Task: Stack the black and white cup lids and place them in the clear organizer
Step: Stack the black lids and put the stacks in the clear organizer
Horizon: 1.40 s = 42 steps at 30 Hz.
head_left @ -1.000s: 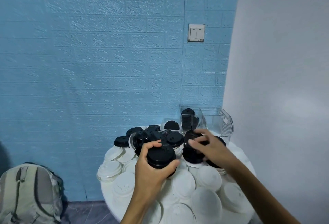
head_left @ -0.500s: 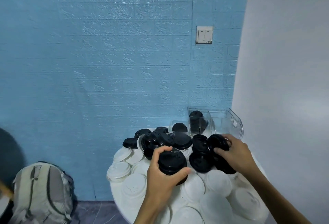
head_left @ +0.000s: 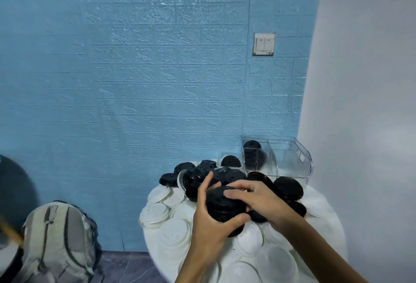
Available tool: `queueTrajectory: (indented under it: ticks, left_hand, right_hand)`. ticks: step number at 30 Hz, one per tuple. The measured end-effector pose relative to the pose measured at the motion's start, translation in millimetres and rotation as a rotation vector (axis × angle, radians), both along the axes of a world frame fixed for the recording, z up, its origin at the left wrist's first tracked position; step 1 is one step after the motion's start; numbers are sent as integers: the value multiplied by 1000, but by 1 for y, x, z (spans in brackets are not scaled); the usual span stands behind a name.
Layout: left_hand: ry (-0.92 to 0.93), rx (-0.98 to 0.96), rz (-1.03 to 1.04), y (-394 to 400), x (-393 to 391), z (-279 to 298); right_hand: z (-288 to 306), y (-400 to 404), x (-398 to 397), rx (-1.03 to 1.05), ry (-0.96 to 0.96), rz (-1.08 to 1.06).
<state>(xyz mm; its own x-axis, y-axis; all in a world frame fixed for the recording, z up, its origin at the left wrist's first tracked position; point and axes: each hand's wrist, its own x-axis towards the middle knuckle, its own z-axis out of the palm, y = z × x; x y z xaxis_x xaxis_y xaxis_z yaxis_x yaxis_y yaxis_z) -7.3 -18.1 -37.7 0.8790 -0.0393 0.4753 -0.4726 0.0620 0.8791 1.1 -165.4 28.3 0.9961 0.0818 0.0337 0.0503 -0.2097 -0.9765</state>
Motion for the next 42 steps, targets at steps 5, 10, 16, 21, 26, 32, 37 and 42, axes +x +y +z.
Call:
queueTrajectory:
  ticks: [5, 10, 16, 21, 26, 32, 37, 42]
  left_hand:
    - [7, 11, -5, 0, 0, -3]
    - [1, 12, 41, -2, -3, 1]
    - [44, 38, 114, 9, 8, -8]
    - [60, 34, 110, 8, 8, -8]
    - [79, 20, 106, 7, 7, -9]
    - [69, 13, 59, 7, 9, -7]
    - [43, 28, 38, 7, 9, -3]
    - [45, 33, 8, 6, 8, 0]
  right_hand:
    - [-7, 5, 7, -49, -42, -16]
    - [-10, -7, 13, -25, -62, -10]
    - [-24, -61, 28, -694, -93, -177]
    - [-42, -65, 34, -884, 7, -111]
    - [-37, -62, 39, -731, -88, -261]
    - [-19, -57, 39, -549, -286, -402]
    - [-6, -53, 29, -235, -403, -275]
    - [2, -39, 13, -189, -514, -199]
